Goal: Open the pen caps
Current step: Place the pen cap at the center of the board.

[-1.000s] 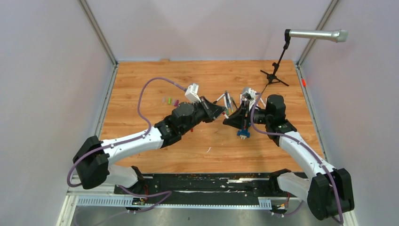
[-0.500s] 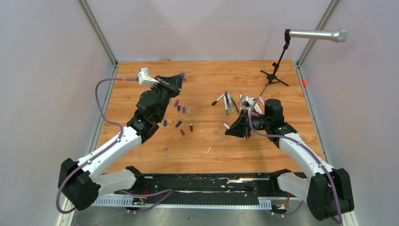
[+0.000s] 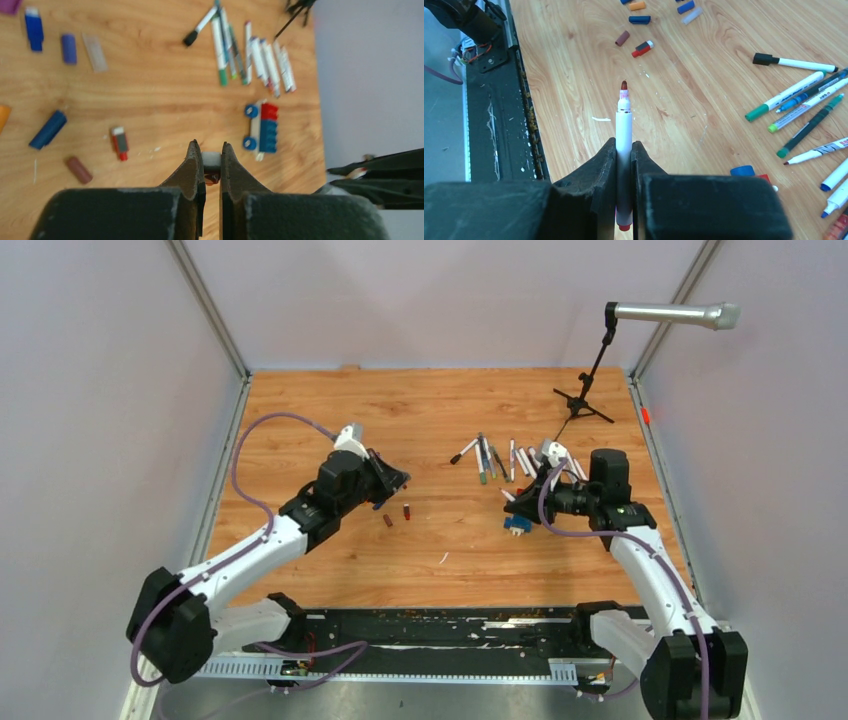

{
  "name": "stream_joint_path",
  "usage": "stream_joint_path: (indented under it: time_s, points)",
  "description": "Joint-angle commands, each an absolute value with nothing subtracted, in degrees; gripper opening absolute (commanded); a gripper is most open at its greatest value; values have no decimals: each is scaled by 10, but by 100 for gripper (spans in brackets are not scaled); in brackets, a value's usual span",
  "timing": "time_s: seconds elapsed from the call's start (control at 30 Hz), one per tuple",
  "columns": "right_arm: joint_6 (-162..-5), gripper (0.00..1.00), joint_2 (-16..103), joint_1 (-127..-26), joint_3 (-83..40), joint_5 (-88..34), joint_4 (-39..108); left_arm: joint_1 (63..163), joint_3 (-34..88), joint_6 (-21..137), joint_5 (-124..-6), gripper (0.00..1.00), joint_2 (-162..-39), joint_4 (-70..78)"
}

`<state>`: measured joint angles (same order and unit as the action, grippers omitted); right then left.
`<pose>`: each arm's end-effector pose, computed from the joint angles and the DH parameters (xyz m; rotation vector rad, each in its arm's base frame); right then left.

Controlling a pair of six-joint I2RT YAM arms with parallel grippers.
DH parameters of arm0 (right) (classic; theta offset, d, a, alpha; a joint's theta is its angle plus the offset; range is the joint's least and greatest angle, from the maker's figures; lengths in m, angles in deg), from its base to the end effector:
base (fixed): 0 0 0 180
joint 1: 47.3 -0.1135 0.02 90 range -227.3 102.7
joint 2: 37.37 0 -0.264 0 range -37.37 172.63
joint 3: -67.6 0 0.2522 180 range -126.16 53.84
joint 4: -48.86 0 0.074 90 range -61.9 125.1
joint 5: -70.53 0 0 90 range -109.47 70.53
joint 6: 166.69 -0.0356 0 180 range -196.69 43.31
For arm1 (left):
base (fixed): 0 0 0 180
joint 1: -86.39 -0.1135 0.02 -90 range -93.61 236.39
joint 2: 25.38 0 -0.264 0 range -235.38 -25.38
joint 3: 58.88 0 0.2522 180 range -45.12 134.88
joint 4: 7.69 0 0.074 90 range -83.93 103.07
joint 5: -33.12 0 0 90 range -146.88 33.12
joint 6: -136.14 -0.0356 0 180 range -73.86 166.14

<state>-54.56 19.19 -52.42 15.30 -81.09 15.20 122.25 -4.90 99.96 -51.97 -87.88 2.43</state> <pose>0.1942 0.0488 0.2592 -0.9938 1.7304 0.9915 0.2054 -0.1447 0.2753 -0.3763 1.9833 -0.9603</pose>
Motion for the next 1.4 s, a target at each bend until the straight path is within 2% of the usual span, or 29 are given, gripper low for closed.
stream_joint_path:
  time_s: [0.0,0.17,0.53,0.97,1.37]
  points:
    - [-503,0,192,-516,139,-801,137,1219,-41,973,-612,6,-946,109]
    - [-502,0,196,-509,142,-801,139,1233,-4,947,-661,4,-1054,125]
    - [-498,0,200,-505,143,-799,139,1277,115,882,-580,9,-1201,226]
    - [-497,0,200,-504,143,-801,137,1278,199,847,-545,15,-1270,291]
    - [-495,0,200,-503,143,-800,136,1278,227,834,-539,26,-1295,311]
